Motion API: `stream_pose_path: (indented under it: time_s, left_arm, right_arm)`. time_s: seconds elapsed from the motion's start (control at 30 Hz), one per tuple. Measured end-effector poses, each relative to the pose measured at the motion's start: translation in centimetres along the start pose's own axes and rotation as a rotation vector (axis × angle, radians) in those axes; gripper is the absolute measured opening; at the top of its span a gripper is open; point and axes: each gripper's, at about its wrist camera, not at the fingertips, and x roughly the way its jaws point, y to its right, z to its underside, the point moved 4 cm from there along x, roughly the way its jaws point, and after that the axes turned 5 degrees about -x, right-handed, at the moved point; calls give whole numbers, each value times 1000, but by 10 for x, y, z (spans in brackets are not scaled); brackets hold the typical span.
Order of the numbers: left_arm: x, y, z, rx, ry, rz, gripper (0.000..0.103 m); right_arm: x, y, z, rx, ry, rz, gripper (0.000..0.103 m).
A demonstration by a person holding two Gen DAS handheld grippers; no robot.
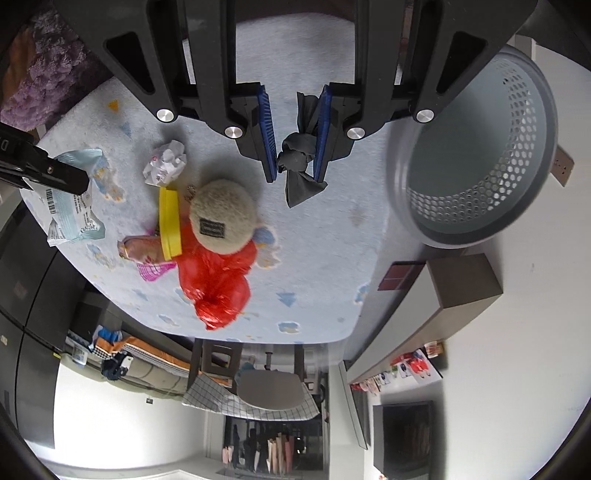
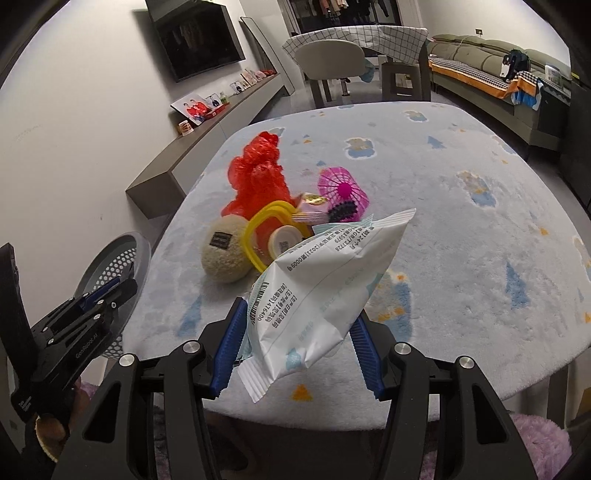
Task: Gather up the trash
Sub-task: 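Carry the packet and grey bow over the grey wastebasket and open both grippers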
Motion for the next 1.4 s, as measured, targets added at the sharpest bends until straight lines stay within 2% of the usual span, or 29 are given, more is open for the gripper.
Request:
stream_pose_path:
  time_s: [0.23, 0.4, 0.6, 0.73, 0.93, 1.23, 1.27, 1.3, 1.37, 1.4]
  left_arm:
    - [-15, -36, 0, -34, 14, -57, 20]
    - [-22, -77, -1, -54, 27, -158, 20]
    - [-27, -143, -8, -114, 35, -304, 20]
    - [-26, -181, -7, -166, 32, -353, 20]
    - [-12, -214, 6, -241, -14, -366, 21]
    - [4, -218, 8, -261, -52, -334, 23]
    - [5, -219, 8, -266, -53, -335, 25]
    - [5, -221, 8, -272, -55, -339, 31]
    - [5, -224, 8, -284, -52, -345, 49]
    - [3, -227, 8, -292, -44, -353, 67]
  right_arm:
    - [-1, -60, -17, -102, 18, -91, 54]
    - [18, -106, -27, -176, 0, -168, 54]
    - [49, -161, -34, -274, -42, -251, 54]
    - [66, -196, -38, -338, -64, -294, 54]
    - [93, -244, -39, -441, -112, -351, 54]
    - [124, -287, -36, -535, -157, -402, 54]
    - [126, -288, -36, -541, -157, -401, 54]
    - [127, -290, -37, -548, -155, -400, 54]
    - [129, -292, -38, -555, -152, -396, 55]
    - [131, -291, -39, -554, -152, -393, 56]
